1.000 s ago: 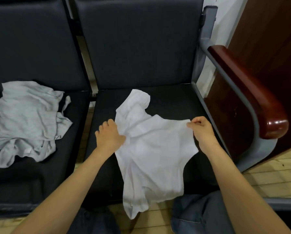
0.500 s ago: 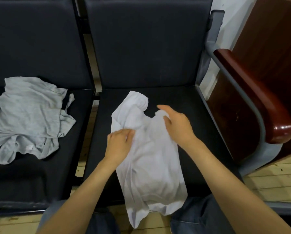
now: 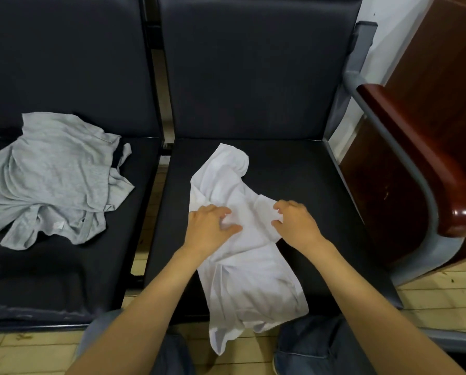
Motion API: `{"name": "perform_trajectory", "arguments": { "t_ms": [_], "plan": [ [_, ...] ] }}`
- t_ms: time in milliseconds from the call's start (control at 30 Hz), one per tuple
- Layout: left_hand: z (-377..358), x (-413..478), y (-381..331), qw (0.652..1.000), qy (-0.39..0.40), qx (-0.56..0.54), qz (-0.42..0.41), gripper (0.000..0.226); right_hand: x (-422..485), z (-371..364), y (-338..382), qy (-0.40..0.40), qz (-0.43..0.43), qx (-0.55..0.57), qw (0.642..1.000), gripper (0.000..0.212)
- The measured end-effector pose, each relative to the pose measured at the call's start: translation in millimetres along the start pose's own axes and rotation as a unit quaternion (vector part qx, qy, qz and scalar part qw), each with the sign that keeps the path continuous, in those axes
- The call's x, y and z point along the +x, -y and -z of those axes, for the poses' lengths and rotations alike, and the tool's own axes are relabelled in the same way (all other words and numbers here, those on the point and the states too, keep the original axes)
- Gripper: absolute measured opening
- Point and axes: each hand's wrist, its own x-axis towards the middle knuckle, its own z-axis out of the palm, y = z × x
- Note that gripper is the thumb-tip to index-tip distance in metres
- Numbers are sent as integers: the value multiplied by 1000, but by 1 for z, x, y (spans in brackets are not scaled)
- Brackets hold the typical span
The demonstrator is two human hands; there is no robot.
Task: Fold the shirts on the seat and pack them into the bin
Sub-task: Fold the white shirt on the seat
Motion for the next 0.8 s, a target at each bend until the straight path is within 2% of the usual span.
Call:
{"name": "perform_trajectory", "arguments": {
  "t_ms": [100, 167, 233, 300, 333, 400, 500, 600, 667, 700, 733, 800],
  "plan": [
    [-6, 5, 1, 999, -1, 34, -10, 33, 14, -8, -6, -18, -61, -16, 998, 58],
    [-5, 8, 4, 999, -32, 19, -3, 28, 21, -11, -9, -2, -99, -10, 995, 59],
    [-3, 10, 10, 997, -59, 45, -1, 29, 26, -12, -9, 21, -97, -1, 995, 38],
    [-2, 12, 17, 992, -45, 114, 2, 33, 31, -5, -6, 37, -62, -4, 997, 16],
    [-2, 13, 19, 989, -29, 143, 9, 34, 35, 4, -3, 22, -48, 9, 999, 13],
    [-2, 14, 19, 982, -9, 186, 17, 33, 47, 30, 3, -56, -42, 45, 997, 12],
    [0, 8, 11, 974, -27, 226, 16, 31, 69, 77, 8, -198, -31, 99, 975, 11],
    [-1, 7, 9, 973, -73, 216, 23, 44, 94, 109, 8, -272, -44, 85, 957, 18],
    [-1, 11, 11, 975, -123, 186, 6, 41, 106, 112, 7, -254, -73, 25, 964, 36],
    [-1, 14, 13, 978, -138, 155, -12, 32, 109, 107, 7, -229, -83, 1, 970, 43],
    [0, 15, 14, 982, -137, 122, -35, 22, 108, 99, 9, -204, -78, -29, 975, 45],
    [1, 16, 12, 991, -86, 94, -52, 31, 97, 74, 16, -143, -29, -78, 986, 37]
  ]
}}
